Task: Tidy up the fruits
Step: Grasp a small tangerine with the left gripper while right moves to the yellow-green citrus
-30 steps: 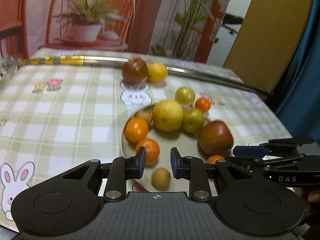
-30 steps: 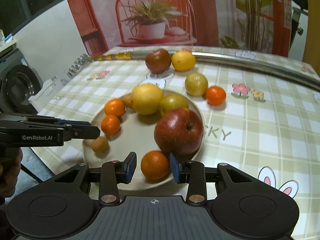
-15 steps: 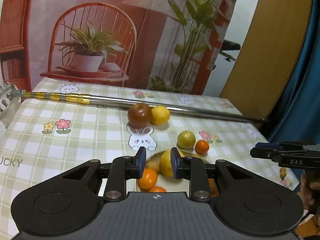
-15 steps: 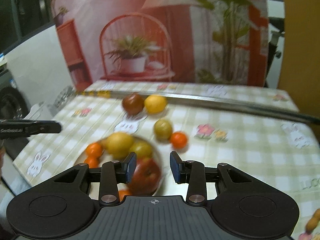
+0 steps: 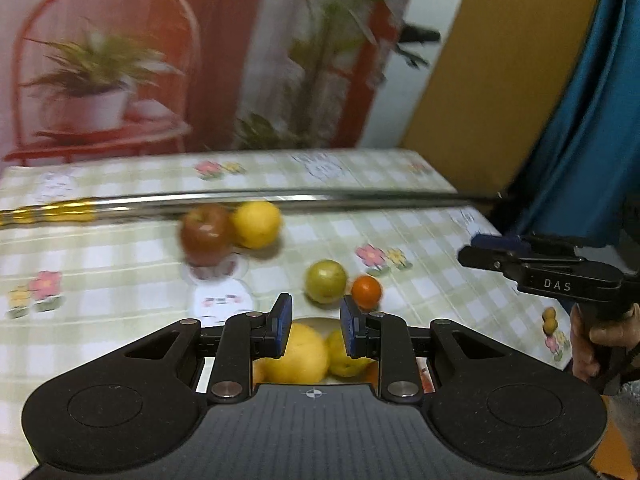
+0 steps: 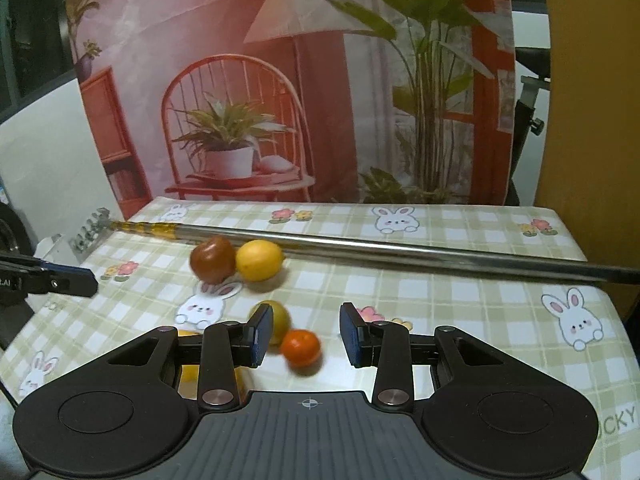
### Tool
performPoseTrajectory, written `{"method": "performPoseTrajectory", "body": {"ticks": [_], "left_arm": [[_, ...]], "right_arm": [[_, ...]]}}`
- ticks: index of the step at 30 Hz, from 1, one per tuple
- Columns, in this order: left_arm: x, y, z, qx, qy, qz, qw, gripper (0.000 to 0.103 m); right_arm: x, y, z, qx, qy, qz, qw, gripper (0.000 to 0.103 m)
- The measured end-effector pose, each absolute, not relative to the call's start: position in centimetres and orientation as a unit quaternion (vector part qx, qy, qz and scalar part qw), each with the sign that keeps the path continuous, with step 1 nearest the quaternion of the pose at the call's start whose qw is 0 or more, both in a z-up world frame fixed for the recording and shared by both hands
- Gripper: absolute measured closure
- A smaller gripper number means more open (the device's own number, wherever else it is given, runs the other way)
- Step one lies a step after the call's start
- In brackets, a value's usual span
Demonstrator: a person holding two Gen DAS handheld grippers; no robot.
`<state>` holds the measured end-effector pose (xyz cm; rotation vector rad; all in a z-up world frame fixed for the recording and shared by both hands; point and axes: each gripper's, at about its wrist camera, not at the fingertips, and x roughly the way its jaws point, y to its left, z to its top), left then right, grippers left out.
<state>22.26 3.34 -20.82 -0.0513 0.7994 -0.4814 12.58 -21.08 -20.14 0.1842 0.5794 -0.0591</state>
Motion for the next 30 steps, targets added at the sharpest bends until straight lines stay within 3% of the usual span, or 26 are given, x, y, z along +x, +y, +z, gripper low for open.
{"method": "performPoseTrajectory", "body": {"ticks": [10, 12, 23, 27, 30], "left_arm": [[28.5, -4.2, -25.5, -0.066, 0.474, -0.236, 0.846, 0.075], [29.2, -5.4, -26.1, -0.062, 0.484, -0.219, 0.845, 0.066], [31.8, -7.7, -28.4, -0.065, 0.517, -0.179, 0.834, 0.062], [32.2, -8.6, -28.6, -0.053, 0.509, -0.175, 0.841, 0.054], [32.4, -9.2, -28.8, -0.04, 0.51, -0.171, 0.842, 0.053]], "right_arm": [[12.3, -24.8, -22.7, 0.137, 0.282, -0.042, 0.949, 0.069], [11.9, -25.5, -23.3, 0.147, 0.282, -0.045, 0.947, 0.069], [10.3, -28.1, -25.3, 0.188, 0.274, -0.053, 0.942, 0.069], [10.1, -28.7, -25.7, 0.196, 0.275, -0.056, 0.939, 0.069], [10.0, -28.9, -25.9, 0.196, 0.278, -0.056, 0.939, 0.069]]}}
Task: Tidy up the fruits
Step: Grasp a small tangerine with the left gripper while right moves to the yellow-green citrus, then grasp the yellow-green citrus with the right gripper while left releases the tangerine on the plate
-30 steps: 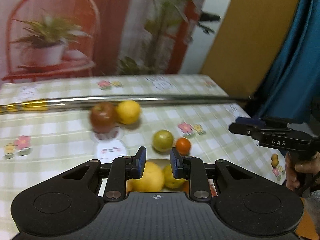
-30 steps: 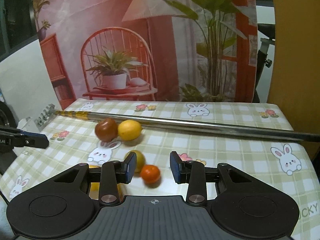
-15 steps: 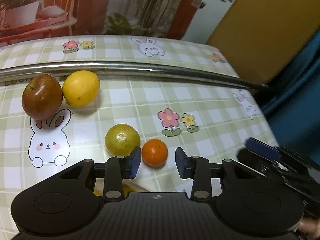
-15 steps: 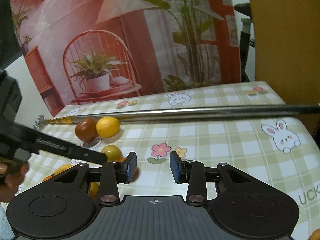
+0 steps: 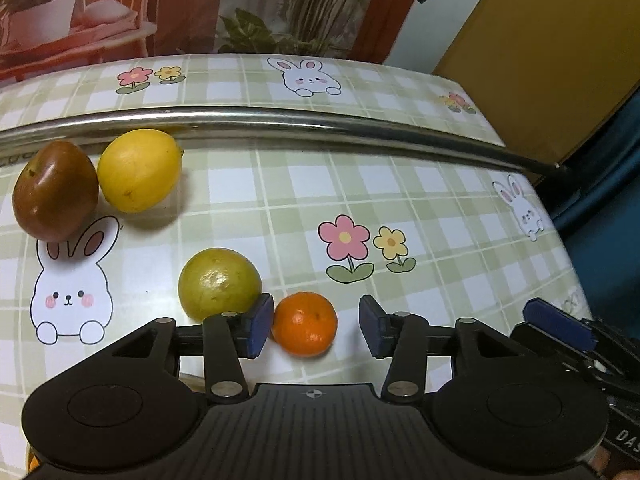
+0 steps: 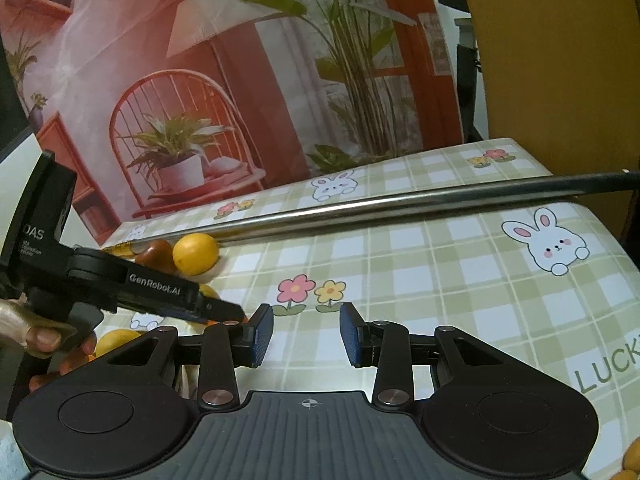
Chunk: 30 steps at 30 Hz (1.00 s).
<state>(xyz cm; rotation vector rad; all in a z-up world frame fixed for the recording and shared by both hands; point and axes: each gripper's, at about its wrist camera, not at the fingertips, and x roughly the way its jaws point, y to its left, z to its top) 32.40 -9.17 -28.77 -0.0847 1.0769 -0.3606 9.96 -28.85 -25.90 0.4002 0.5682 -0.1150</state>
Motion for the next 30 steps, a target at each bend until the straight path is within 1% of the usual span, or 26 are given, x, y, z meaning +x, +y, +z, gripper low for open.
{"method": "performPoseTrajectory", "body": {"ticks": [7, 8, 9, 15, 20, 24, 30], "left_arm": [[32.5, -9.5, -29.6, -0.027, 0.518, -0.167, 0.838, 0.055], [32.4, -9.5, -29.7, -0.025, 0.517, -0.165, 0.839, 0.058], [32.2, -9.5, -29.7, -0.021, 0.513, -0.164, 0.842, 0.063], [30.8, -8.2, -28.2, -0.04, 0.497, -0.185, 0.847, 0.064], [28.0, -6.1, -25.7, -0.069, 0.459, -0.21, 0.861, 0.064], [25.7, -3.5, -23.8, -0.07, 0.431, -0.207, 0.875, 0.064], [23.5, 1.5, -22.5, -0.094, 0.416, -0.176, 0.887, 0.064]], "right_arm": [[9.7, -29.2, -26.3, 0.207, 0.278, -0.061, 0.936, 0.069], [9.7, -29.3, -26.4, 0.209, 0.278, -0.06, 0.936, 0.069], [9.8, -29.3, -26.4, 0.21, 0.279, -0.06, 0.935, 0.069], [9.7, -29.2, -26.2, 0.206, 0.279, -0.06, 0.936, 0.069], [9.9, -28.7, -26.1, 0.205, 0.281, -0.055, 0.936, 0.067], [10.4, -27.9, -26.0, 0.195, 0.285, -0.043, 0.937, 0.067], [12.5, -26.3, -25.2, 0.161, 0.293, -0.019, 0.942, 0.067]]}}
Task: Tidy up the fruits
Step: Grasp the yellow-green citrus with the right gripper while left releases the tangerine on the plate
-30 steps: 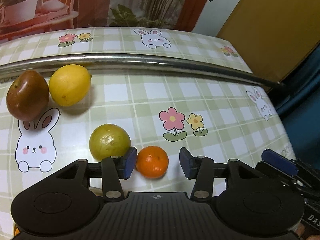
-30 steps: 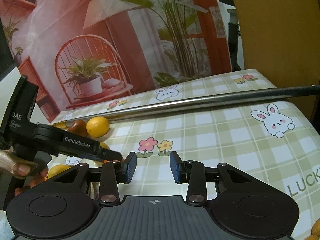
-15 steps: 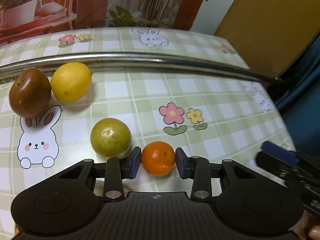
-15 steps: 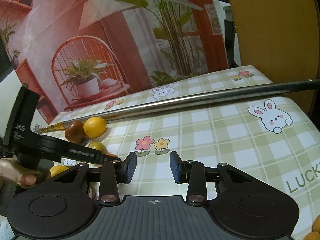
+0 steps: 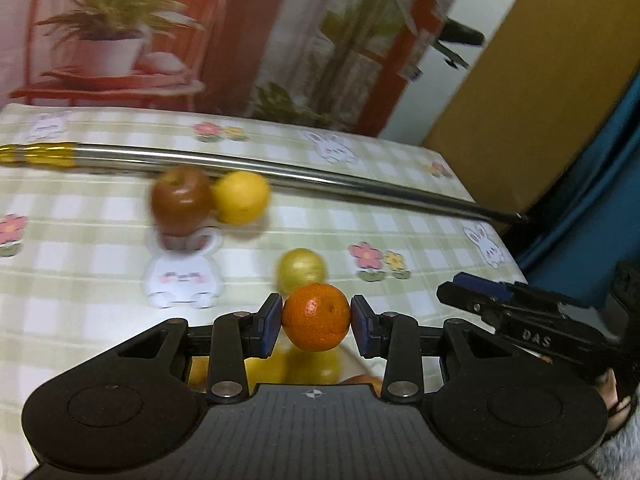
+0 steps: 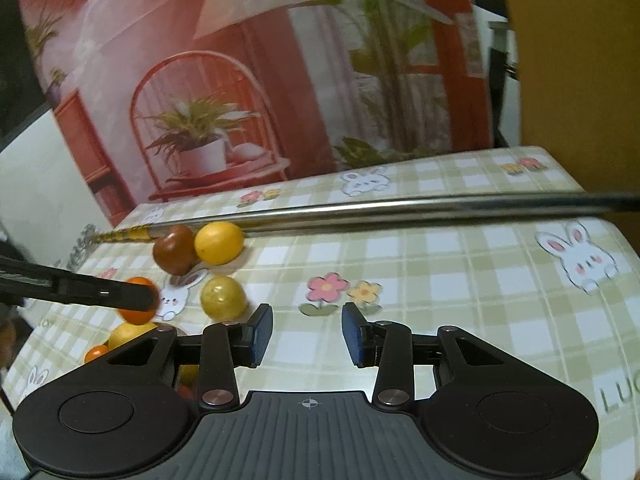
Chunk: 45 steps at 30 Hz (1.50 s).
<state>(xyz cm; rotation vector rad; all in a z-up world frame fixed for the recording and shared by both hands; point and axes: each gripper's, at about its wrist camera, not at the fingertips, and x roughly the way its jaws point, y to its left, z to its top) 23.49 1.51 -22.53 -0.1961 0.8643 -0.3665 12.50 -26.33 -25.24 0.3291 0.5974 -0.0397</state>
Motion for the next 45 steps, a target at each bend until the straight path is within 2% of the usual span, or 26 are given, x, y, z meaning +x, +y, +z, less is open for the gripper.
{"method": "performPoseTrajectory", "body": {"ticks": [11, 16, 22, 25, 32, 45], "left_arm": [[20.7, 8.0, -23.1, -0.117, 0.397, -0.132, 0.901, 0.064], [20.0, 9.6, -23.9, -0.131, 0.396, -0.134, 0.899, 0.064], [18.8, 10.3, -25.0, -0.141, 0.402, -0.151, 0.892, 0.064], [18.3, 10.5, -25.7, -0.141, 0.406, -0.156, 0.889, 0.064], [17.2, 9.9, -26.0, -0.123, 0.406, -0.169, 0.89, 0.064], [15.3, 8.5, -26.6, -0.093, 0.416, -0.173, 0.888, 0.064]], "right_arm": [[21.1, -21.1, -25.7, 0.119, 0.326, 0.062, 0.936, 0.065], [24.8, -19.6, -27.0, 0.13, 0.351, 0.068, 0.925, 0.053], [27.2, -18.5, -28.9, 0.126, 0.392, 0.057, 0.91, 0.053], [27.7, -18.3, -29.3, 0.128, 0.402, 0.05, 0.905, 0.058], [26.3, -18.1, -28.5, 0.102, 0.39, 0.043, 0.914, 0.059], [16.8, -17.1, -25.2, 0.187, 0.298, 0.036, 0.935, 0.059]]}}
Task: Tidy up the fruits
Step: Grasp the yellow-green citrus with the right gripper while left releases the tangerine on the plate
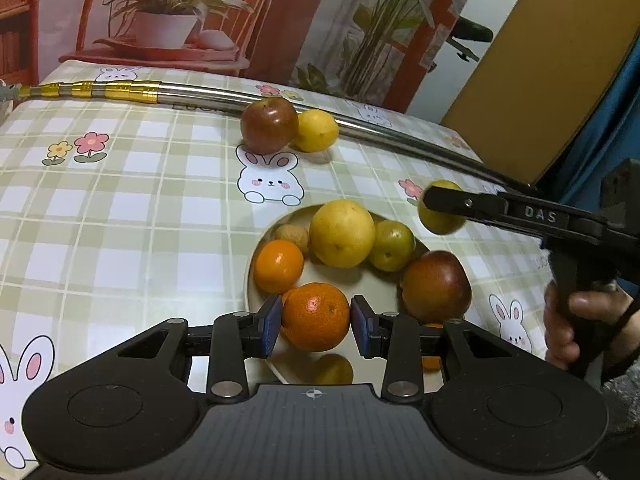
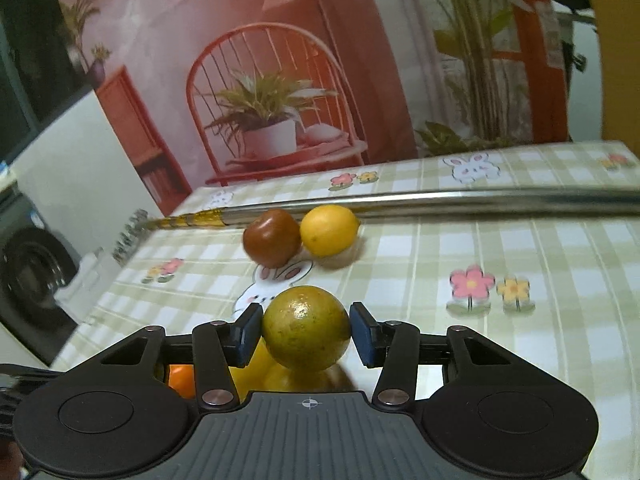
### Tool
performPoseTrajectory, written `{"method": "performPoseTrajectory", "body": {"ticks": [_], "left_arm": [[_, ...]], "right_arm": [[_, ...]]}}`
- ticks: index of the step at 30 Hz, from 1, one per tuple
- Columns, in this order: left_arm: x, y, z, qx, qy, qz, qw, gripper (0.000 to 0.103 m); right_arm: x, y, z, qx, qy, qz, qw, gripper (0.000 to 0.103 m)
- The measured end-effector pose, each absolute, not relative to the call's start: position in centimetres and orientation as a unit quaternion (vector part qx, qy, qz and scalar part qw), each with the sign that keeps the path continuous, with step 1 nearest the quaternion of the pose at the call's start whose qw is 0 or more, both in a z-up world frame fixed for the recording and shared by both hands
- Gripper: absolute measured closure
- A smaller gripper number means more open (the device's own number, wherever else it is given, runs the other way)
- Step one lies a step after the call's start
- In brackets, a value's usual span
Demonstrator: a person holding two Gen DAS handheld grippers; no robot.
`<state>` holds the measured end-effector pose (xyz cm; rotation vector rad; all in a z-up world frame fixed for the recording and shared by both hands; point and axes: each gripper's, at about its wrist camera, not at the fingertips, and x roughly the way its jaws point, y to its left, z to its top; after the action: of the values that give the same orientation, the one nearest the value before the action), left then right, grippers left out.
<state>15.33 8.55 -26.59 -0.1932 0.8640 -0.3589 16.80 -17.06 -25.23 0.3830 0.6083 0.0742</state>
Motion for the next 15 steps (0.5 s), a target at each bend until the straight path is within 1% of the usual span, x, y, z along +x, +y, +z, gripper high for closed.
{"method": "performPoseTrajectory", "body": {"ticks": [8, 15], "left_arm": [[15.2, 7.7, -27.7, -0.07, 0.439, -0.166, 0.88, 0.064], [15.5, 7.1, -28.1, -0.068, 0.446, -0.168, 0.876, 0.063]], "right_arm": [[13.4, -16.9, -25.2, 0.203, 0.29, 0.019, 0.935, 0.059], [12.2, -15.9, -24.1, 0.176, 0.282, 0.026, 0.943, 0.059]]}}
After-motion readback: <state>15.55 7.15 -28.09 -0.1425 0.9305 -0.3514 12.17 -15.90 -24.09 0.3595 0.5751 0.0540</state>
